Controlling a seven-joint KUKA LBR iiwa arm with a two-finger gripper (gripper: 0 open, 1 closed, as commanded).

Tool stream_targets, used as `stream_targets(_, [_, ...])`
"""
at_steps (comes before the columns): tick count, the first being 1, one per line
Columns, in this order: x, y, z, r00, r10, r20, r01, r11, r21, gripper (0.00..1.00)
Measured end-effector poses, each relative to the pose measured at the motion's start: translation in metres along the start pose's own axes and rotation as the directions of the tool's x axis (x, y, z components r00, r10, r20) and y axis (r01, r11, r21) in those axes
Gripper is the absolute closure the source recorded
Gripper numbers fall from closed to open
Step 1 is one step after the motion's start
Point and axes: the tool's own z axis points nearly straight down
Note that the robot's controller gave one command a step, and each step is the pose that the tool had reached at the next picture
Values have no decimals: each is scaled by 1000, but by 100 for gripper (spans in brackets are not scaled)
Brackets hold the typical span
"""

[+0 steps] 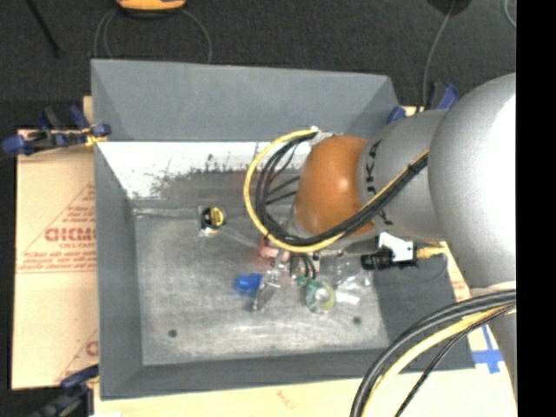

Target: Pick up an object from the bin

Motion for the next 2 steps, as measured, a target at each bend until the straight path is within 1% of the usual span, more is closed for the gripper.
stream_targets(1, [-6,-3,-3,1000,3,21,-3,1000,1,100])
stream_targets(2, [-29,-21,-131,1000,15,-23,-15,1000,17,100])
